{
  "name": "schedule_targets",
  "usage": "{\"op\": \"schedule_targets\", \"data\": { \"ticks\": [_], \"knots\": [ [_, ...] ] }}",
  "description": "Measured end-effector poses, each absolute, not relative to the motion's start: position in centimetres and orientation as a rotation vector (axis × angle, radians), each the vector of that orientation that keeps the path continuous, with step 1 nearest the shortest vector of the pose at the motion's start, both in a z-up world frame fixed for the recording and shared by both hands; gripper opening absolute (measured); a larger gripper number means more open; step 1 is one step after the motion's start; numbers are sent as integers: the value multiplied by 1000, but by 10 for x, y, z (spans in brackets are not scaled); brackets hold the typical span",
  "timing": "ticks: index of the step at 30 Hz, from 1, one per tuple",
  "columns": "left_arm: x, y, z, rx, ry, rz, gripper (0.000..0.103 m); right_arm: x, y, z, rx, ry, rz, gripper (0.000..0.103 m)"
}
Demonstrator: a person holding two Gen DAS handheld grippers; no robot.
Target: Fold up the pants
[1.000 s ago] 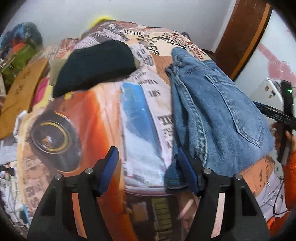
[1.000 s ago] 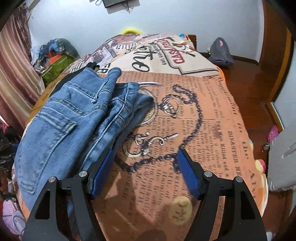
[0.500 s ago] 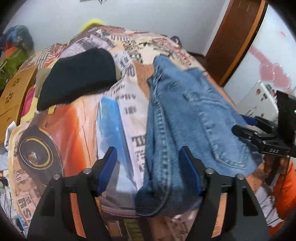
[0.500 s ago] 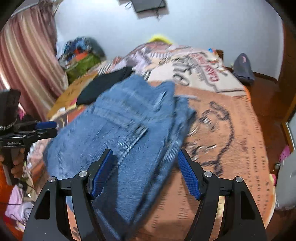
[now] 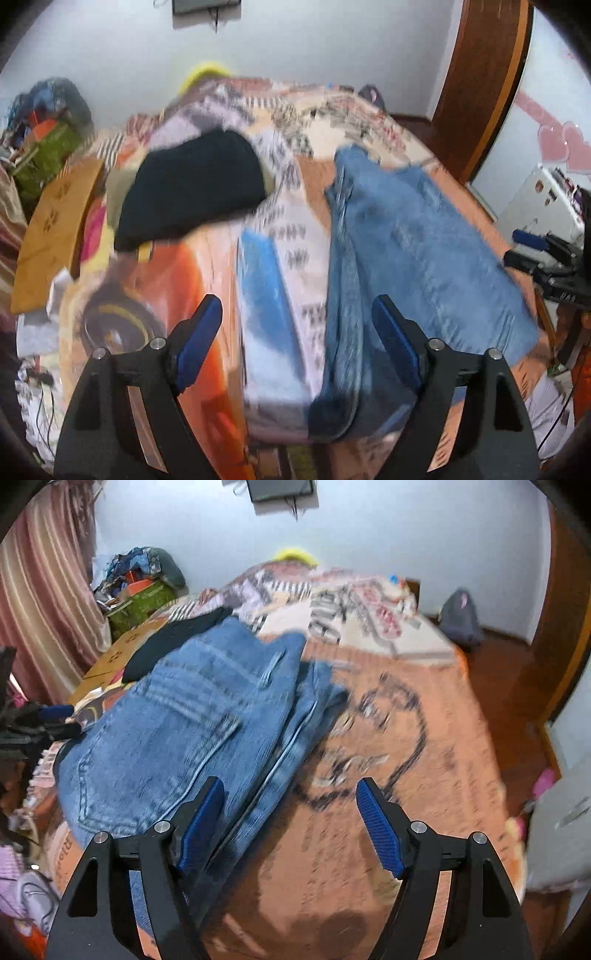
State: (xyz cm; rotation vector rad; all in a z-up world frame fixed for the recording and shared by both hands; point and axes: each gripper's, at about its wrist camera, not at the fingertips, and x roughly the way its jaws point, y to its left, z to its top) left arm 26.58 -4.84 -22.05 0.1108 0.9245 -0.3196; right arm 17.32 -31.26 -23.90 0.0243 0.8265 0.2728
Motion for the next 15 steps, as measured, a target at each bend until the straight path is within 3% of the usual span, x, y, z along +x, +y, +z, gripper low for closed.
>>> {"op": "schedule_targets", "data": {
  "ticks": [6, 12, 15],
  "knots": [
    [312, -86, -214, 133, 919, -393, 84, 217, -304, -230, 5, 772, 277, 71],
    [360, -117, -261, 146, 1029, -439, 85, 254, -295, -254, -16, 826, 272, 71],
    [369, -115, -272, 108, 1035, -453, 93, 262, -300, -272, -24, 868, 273, 71]
  ]
}}
